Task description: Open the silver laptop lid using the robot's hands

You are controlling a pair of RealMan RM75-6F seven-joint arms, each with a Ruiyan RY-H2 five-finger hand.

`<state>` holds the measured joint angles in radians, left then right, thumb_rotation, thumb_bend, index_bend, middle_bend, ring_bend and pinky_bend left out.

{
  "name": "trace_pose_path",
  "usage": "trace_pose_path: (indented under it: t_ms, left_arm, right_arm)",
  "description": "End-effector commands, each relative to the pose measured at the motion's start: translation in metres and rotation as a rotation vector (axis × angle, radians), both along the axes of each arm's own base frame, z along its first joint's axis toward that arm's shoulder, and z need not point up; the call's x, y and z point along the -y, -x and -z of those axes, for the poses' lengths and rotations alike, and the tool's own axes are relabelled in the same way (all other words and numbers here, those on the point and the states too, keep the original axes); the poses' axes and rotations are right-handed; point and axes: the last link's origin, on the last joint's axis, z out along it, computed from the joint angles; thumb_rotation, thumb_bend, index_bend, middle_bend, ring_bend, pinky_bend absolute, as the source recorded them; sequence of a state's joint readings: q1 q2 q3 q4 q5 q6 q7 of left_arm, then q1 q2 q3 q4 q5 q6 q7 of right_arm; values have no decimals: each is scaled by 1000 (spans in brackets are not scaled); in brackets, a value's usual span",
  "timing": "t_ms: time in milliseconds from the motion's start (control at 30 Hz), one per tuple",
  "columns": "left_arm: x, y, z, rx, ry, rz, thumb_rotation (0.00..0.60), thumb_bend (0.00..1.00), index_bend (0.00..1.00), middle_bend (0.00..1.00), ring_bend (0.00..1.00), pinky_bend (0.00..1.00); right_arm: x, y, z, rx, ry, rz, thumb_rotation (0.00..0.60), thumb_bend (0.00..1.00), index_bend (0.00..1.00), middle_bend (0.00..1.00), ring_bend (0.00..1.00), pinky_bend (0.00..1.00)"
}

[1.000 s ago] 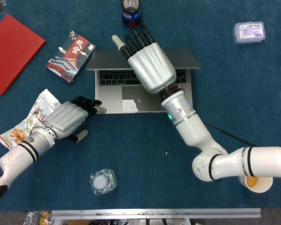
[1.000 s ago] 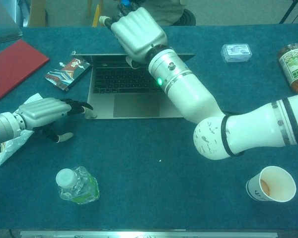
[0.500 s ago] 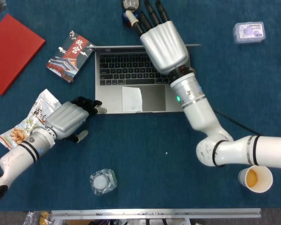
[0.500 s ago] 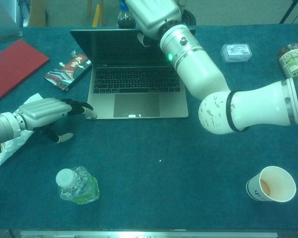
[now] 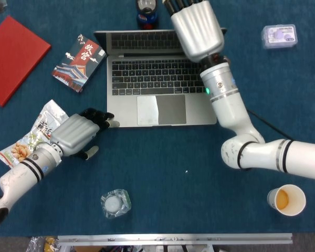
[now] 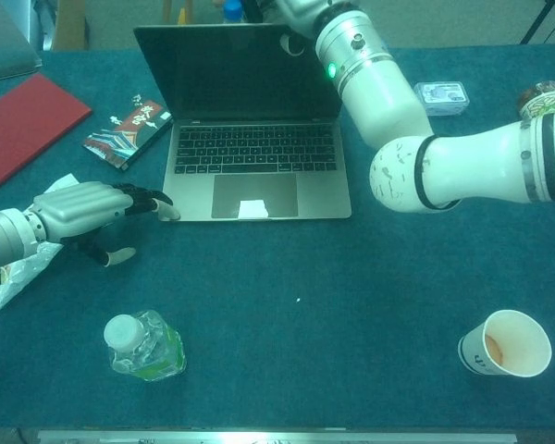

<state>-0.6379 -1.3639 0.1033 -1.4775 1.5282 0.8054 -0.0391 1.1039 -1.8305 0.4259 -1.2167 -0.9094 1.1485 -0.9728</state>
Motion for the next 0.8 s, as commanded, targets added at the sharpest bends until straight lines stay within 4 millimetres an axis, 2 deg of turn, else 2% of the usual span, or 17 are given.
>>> trace_pose_path:
  t_ms: [33, 800]
  left_arm:
    - [0, 0, 0, 0, 0, 0, 600, 416, 142, 87, 81, 70]
    - [1, -1, -1, -5, -3, 1, 600, 417, 143, 87, 81, 70]
  right_arm:
    - [8, 2, -5, 5, 23, 13, 600, 161, 116, 201, 42, 111]
    - [48, 21, -24, -6, 137, 98, 600, 133, 116, 201, 42, 111]
